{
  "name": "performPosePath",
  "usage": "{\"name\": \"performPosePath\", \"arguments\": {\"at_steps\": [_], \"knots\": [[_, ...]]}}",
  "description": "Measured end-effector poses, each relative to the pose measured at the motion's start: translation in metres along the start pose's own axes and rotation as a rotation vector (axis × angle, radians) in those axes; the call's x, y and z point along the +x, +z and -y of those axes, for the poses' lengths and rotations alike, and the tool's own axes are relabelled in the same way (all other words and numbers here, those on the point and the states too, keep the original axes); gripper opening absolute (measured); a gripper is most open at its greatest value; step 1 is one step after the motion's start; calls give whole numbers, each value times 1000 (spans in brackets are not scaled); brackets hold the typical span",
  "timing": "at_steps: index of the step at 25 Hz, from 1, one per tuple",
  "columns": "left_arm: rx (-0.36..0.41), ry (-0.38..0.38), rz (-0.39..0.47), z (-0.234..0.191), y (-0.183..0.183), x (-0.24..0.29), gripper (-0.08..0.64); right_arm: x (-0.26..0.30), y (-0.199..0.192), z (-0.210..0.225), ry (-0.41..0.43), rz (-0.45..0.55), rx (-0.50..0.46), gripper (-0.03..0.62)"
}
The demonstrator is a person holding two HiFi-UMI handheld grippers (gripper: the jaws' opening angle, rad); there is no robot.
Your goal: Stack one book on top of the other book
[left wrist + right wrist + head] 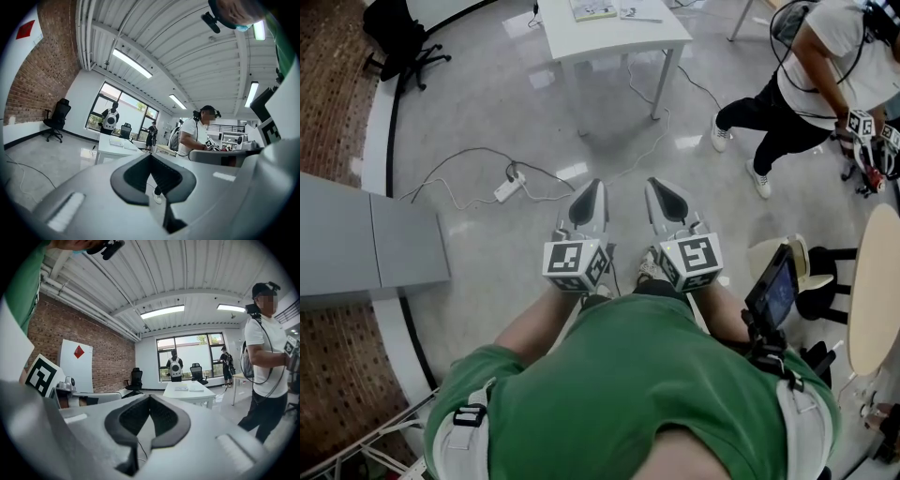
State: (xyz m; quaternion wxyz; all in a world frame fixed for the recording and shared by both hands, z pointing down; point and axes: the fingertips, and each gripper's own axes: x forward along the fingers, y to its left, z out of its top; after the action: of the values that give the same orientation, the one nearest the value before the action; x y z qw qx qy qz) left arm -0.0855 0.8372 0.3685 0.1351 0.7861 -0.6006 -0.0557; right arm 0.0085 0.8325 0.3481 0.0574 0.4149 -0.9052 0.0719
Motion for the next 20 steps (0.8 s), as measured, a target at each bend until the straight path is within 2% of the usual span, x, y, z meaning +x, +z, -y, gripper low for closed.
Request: {"name": "performPosePath", "arguments": {"at_steps": [8,12,16,20], "knots": [[14,90,-13,19,2,62,6,24,15,70,55,-13,14,3],[15,140,-16,26,-2,87,6,37,6,100,83,-30,16,3],[21,154,-29,28,-3,103,6,47,-3,118,83,-50,52,3],[23,146,-29,26,3,128,6,61,7,137,69,-43,51,3]]}}
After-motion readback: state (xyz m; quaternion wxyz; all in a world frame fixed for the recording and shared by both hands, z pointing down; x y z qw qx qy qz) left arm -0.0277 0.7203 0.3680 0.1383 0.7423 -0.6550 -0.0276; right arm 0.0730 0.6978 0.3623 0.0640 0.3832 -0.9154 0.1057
